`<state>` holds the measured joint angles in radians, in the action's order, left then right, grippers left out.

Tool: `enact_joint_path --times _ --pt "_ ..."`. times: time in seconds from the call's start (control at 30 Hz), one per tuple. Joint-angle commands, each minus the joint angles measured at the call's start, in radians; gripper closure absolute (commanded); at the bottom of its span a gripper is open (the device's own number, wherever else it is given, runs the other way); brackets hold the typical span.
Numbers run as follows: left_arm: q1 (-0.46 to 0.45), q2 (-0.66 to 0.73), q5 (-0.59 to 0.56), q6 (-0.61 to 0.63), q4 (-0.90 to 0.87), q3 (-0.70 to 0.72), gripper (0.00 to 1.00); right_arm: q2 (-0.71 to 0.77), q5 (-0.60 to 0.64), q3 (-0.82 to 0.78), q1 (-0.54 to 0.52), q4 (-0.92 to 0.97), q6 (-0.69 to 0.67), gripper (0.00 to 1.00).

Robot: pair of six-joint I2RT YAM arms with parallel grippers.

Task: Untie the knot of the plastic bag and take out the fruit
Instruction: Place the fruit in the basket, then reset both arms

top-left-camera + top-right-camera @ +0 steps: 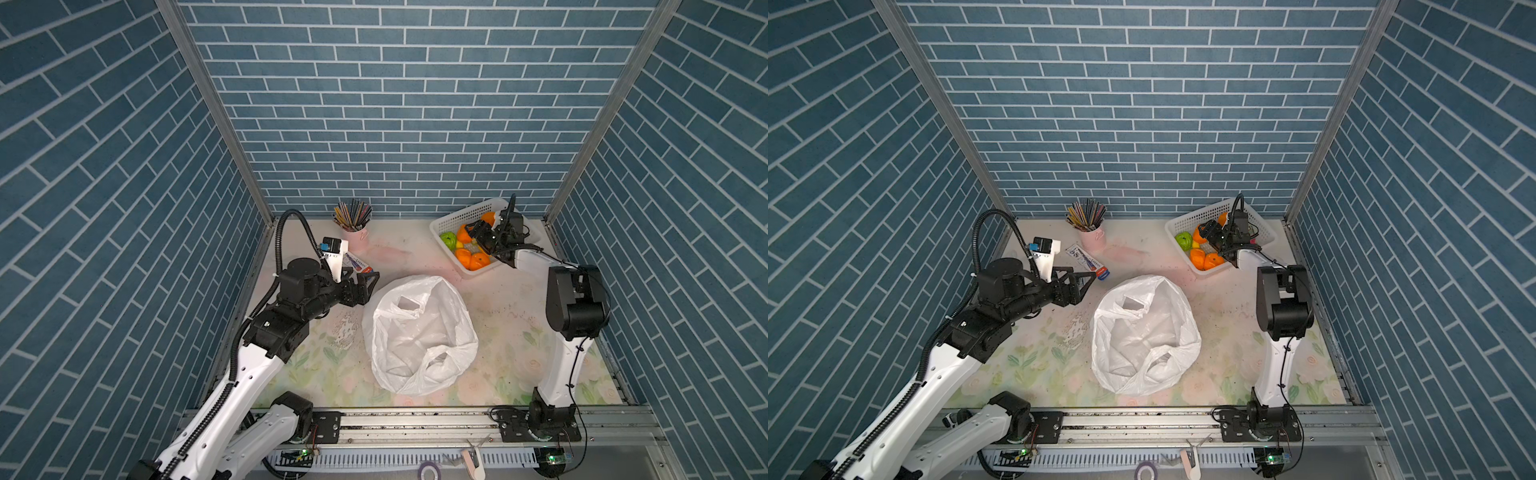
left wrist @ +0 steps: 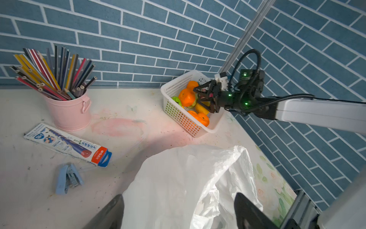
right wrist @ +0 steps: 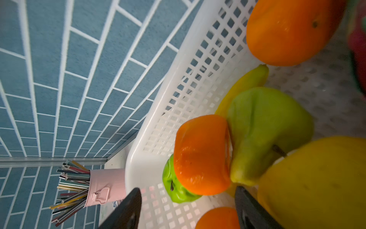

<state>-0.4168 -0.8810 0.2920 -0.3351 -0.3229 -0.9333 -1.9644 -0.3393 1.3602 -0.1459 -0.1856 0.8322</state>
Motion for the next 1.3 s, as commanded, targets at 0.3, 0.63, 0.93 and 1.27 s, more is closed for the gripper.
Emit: enact_joint_path --times 0.3,0.63,0.93,1.27 --pt "0.010 0.060 -0.292 0.109 0.185 0.179 0.13 0.745 0.332 -0.477 0.015 0.046 -0.289 0.23" --pt "0.045 0.099 -0.494 0.208 0.399 0.376 0.13 0.965 0.617 -0.862 0.044 -0.064 -0.449 0.16" --pt "0.133 0.027 -0.642 0.262 0.732 0.575 0.13 0.663 0.631 -0.939 0.131 -0.462 -0.641 0.15" --pt "0.270 -0.264 -0.484 0.335 1.097 0.684 0.13 0.440 0.439 -1.166 0.174 -1.112 -0.756 0.02"
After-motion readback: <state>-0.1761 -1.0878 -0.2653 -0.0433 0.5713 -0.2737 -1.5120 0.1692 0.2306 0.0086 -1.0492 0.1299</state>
